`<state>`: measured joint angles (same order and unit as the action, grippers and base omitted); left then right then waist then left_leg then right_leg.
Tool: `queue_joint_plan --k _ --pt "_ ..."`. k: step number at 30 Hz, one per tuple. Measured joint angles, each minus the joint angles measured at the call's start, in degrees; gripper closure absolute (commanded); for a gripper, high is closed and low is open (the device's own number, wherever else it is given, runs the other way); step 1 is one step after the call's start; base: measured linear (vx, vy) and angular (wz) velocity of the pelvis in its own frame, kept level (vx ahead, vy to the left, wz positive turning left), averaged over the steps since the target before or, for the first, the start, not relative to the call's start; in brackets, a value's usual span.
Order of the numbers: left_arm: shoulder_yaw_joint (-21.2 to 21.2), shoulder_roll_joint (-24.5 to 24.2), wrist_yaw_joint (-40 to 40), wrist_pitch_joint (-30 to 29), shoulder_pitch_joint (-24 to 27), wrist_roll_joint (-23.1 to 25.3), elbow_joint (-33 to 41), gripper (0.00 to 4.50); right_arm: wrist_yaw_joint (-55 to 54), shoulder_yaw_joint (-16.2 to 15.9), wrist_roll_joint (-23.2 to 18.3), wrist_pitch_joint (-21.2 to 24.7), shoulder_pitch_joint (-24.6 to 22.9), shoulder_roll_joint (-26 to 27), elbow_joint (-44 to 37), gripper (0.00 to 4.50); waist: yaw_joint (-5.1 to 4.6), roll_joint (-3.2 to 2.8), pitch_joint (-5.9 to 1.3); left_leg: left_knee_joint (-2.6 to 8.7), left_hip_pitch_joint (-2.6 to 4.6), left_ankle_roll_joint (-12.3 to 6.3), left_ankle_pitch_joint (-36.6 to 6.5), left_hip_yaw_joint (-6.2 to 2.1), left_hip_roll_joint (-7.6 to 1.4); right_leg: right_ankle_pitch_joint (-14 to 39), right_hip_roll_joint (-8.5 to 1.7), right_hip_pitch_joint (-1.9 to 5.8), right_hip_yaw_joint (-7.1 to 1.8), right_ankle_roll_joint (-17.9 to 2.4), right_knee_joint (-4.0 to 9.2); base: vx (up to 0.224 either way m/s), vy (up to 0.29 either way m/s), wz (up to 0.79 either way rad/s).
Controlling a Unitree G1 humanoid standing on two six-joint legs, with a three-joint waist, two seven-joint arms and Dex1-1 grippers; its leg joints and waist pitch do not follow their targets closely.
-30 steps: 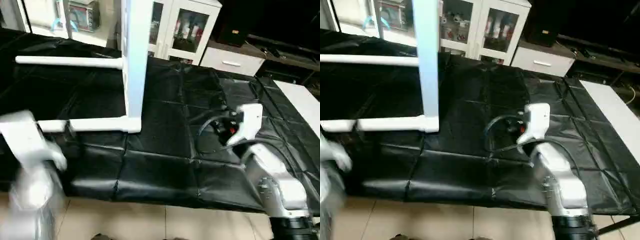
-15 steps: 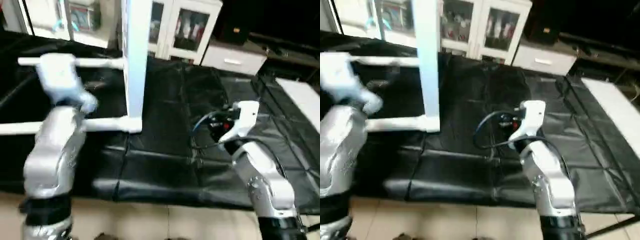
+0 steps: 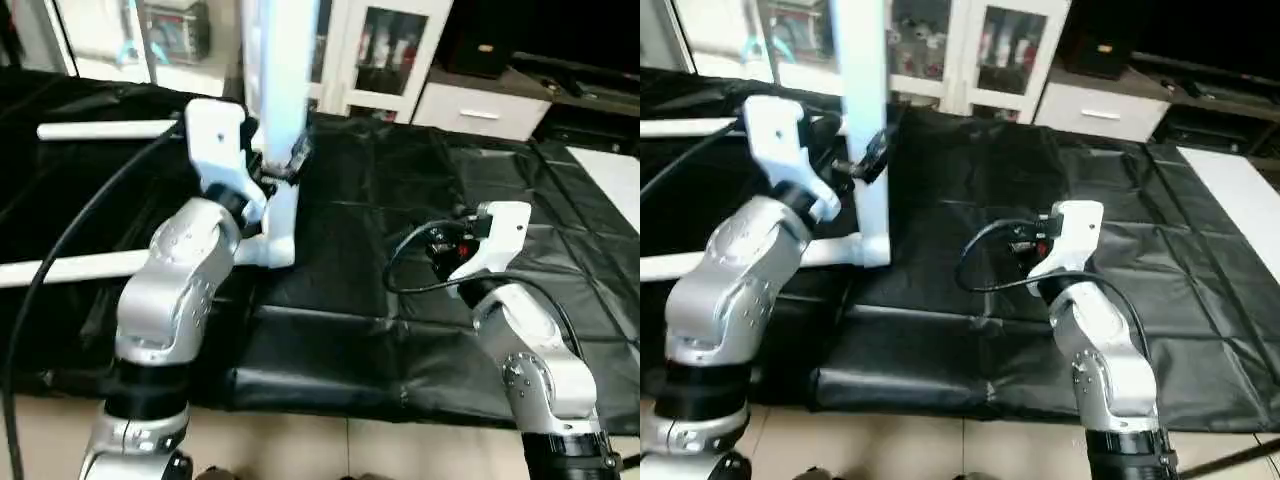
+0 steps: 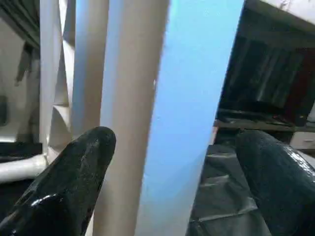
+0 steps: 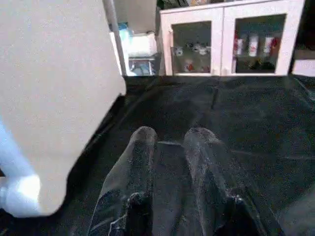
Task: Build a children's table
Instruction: Flip table
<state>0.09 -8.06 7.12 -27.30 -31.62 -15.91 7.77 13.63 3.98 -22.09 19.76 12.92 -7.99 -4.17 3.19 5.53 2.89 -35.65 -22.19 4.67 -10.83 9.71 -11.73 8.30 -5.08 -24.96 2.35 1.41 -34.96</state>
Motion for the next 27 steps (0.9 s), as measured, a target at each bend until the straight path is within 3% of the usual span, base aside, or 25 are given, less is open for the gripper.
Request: queue_joint_plan --k 6,16,17,21,27 --pt "0.8 0.8 -2.2 2.8 -4.9 2.3 -8.8 0.08 -0.2 0.0 0.4 0.0 0.0 0.0 0.0 3.46 0.09 0.0 0.0 0.0 -0.01 0.0 0.0 -0.03 0.01 0.0 -0.02 0.02 0.01 0.0 0.02 0.0 0.0 0.0" --pt "-2.3 2.2 -6.1 5.2 -10.8 9.3 -20.0 0.08 -1.0 0.0 0.9 0.0 0.0 0.1 0.0 3.46 0.26 -0.15 0.02 0.0 -0.07 0.0 0.0 -0.01 0.01 0.0 -0.02 0.01 0.01 0.0 0.05 0.0 0.0 0.0" --pt "-2.3 2.3 -6.9 5.2 -10.8 10.1 -20.4 0.34 -1.0 0.1 1.0 0.0 -0.1 0.0 0.0 3.46 0.22 -0.18 0.04 0.0 -0.07 0.0 0.0 0.0 0.01 0.0 -0.02 0.01 0.01 0.0 0.05 0.0 0.0 0.0" --pt "-2.4 2.0 -8.1 5.7 -11.0 11.5 -21.1 0.49 -1.3 0.1 1.3 0.0 -1.2 0.0 -0.2 3.46 0.17 -0.2 0.05 0.02 -0.04 0.0 0.0 0.0 0.0 0.0 -0.02 0.01 0.02 0.0 0.05 0.0 0.0 0.0" --pt "-2.1 1.8 -8.1 6.7 -11.0 12.3 -21.1 1.1 -1.3 0.1 1.5 0.1 -1.6 0.0 -0.2 3.46 -0.14 -0.2 0.05 0.02 -0.02 0.0 0.0 -0.01 -0.01 0.0 -0.02 0.0 0.05 0.0 0.04 0.0 0.0 0.0"
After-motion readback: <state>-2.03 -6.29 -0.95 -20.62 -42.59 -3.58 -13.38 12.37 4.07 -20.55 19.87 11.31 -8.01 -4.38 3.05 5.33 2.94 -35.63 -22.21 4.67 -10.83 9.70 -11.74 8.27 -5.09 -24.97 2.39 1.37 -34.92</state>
